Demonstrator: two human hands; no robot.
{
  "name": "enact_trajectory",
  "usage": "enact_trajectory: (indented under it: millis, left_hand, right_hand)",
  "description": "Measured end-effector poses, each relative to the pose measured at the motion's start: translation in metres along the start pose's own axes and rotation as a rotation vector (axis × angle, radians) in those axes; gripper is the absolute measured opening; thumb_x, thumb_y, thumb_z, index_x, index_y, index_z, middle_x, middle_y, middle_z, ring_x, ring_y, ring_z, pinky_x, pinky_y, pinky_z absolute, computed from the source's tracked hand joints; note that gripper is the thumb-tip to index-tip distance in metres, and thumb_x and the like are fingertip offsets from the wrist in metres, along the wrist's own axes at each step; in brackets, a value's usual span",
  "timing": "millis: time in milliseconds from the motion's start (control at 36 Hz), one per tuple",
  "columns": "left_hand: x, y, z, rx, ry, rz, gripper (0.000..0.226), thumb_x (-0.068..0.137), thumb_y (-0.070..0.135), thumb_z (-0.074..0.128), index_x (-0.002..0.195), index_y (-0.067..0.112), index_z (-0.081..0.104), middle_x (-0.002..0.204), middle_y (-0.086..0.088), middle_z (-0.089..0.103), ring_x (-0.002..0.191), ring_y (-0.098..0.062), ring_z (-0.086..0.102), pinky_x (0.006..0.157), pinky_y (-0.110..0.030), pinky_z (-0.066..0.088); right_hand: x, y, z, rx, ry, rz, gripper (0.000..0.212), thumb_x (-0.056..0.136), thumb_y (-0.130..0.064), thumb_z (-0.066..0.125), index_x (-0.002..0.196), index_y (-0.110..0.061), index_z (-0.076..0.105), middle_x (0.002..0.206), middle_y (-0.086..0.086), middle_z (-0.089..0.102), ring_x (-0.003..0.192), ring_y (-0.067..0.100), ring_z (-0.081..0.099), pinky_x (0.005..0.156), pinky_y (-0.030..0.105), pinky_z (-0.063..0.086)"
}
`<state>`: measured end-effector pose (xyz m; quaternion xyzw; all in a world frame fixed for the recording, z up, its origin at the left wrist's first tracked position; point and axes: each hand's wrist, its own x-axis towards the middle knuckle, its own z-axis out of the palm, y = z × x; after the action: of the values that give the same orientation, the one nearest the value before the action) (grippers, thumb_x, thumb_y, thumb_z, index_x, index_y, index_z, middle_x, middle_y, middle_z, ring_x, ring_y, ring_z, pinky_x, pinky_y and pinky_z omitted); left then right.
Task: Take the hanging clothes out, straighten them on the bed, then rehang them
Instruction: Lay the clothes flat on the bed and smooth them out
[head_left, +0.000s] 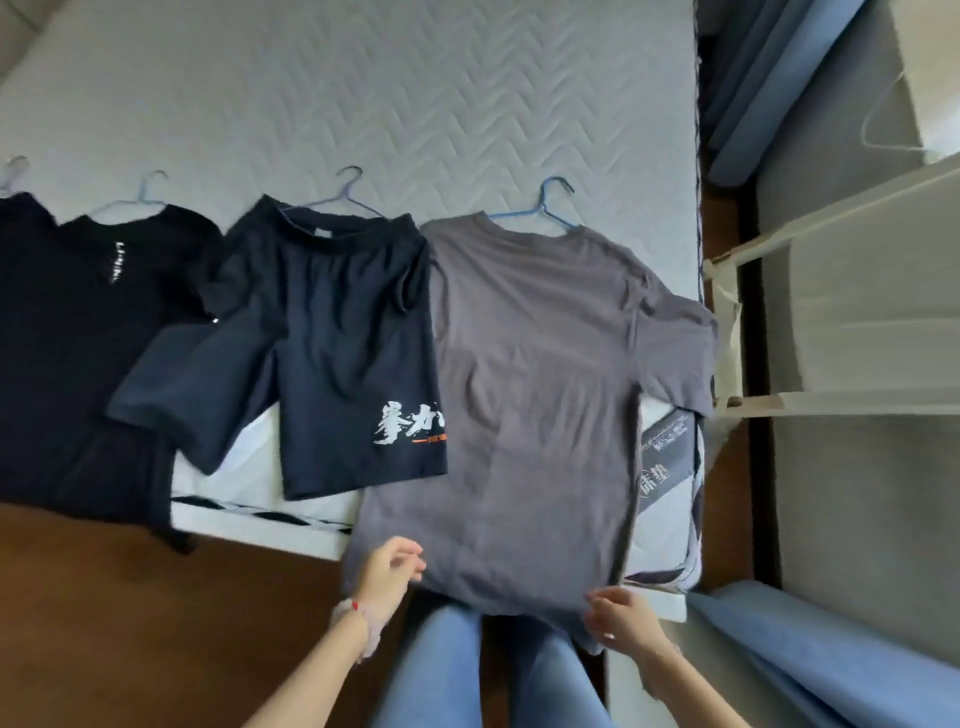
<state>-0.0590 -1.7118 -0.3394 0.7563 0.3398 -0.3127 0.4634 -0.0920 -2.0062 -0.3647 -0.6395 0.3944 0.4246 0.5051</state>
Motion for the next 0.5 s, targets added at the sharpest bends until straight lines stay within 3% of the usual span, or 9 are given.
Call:
enact_trajectory:
  millis: [111, 222, 306, 361, 444, 500]
  left_hand:
    - [-0.055, -0.057, -0.021, -0.195, 0.026, -0.165, 0.019, 0.091, 0.000, 0.047, 0.082, 0.012, 0.059, 0.076, -0.007, 0.066, 0.062, -0.016, 0.058, 0.055, -0.023, 0.039]
    - [-0.094, -0.113, -0.037, -0.458, 0.179, -0.270, 0.024, 0.090, -0.006, 0.049, 0.074, 0.008, 0.060, 0.065, -0.009, 0.063, 0.054, -0.014, 0.059, 0.048, -0.018, 0.042]
    - [-0.116, -0.153, -0.049, -0.681, 0.363, -0.305, 0.024, 0.088, -0.011, 0.049, 0.071, 0.001, 0.061, 0.054, -0.007, 0.064, 0.061, -0.023, 0.059, 0.043, -0.012, 0.047]
    - [-0.130, -0.175, -0.058, -0.769, 0.442, -0.360, 0.017, 0.088, -0.008, 0.052, 0.077, -0.002, 0.063, 0.049, -0.002, 0.065, 0.061, -0.024, 0.059, 0.044, -0.016, 0.048]
    - [-0.141, -0.208, -0.065, -0.921, 0.508, -0.461, 0.017, 0.088, -0.008, 0.052, 0.075, -0.003, 0.061, 0.045, -0.006, 0.061, 0.043, -0.020, 0.059, 0.036, -0.017, 0.045]
    - [-0.146, -0.227, -0.069, -1.030, 0.512, -0.504, 0.017, 0.090, -0.008, 0.050, 0.076, -0.004, 0.058, 0.048, -0.013, 0.061, 0.049, -0.026, 0.058, 0.046, -0.025, 0.046]
  right_hand:
    - [-0.022, 0.008, 0.029, -0.142, -0.107, 0.000, 0.029, 0.092, 0.003, 0.052, 0.065, -0.006, 0.055, 0.043, 0.004, 0.056, 0.030, 0.010, 0.047, 0.036, 0.009, 0.029]
    - [-0.032, -0.007, 0.059, -0.414, -0.138, -0.062, 0.033, 0.093, 0.003, 0.050, 0.062, -0.009, 0.059, 0.050, 0.006, 0.057, 0.037, 0.013, 0.050, 0.032, 0.013, 0.032]
    - [-0.035, -0.028, 0.090, -0.526, -0.179, -0.112, 0.036, 0.092, 0.006, 0.048, 0.060, -0.006, 0.055, 0.041, 0.004, 0.052, 0.028, 0.009, 0.044, 0.030, 0.010, 0.028]
    - [-0.037, -0.045, 0.115, -0.592, -0.197, -0.135, 0.037, 0.095, 0.005, 0.046, 0.061, -0.007, 0.052, 0.036, -0.001, 0.050, 0.025, 0.006, 0.043, 0.029, 0.009, 0.028]
    - [-0.039, -0.074, 0.162, -0.659, -0.231, -0.185, 0.036, 0.097, -0.001, 0.048, 0.063, -0.010, 0.052, 0.038, -0.003, 0.051, 0.029, 0.006, 0.045, 0.035, 0.012, 0.031]
    - [-0.042, -0.093, 0.199, -0.741, -0.268, -0.230, 0.031, 0.096, -0.003, 0.050, 0.067, -0.010, 0.056, 0.039, -0.003, 0.055, 0.031, 0.006, 0.049, 0.035, 0.013, 0.034]
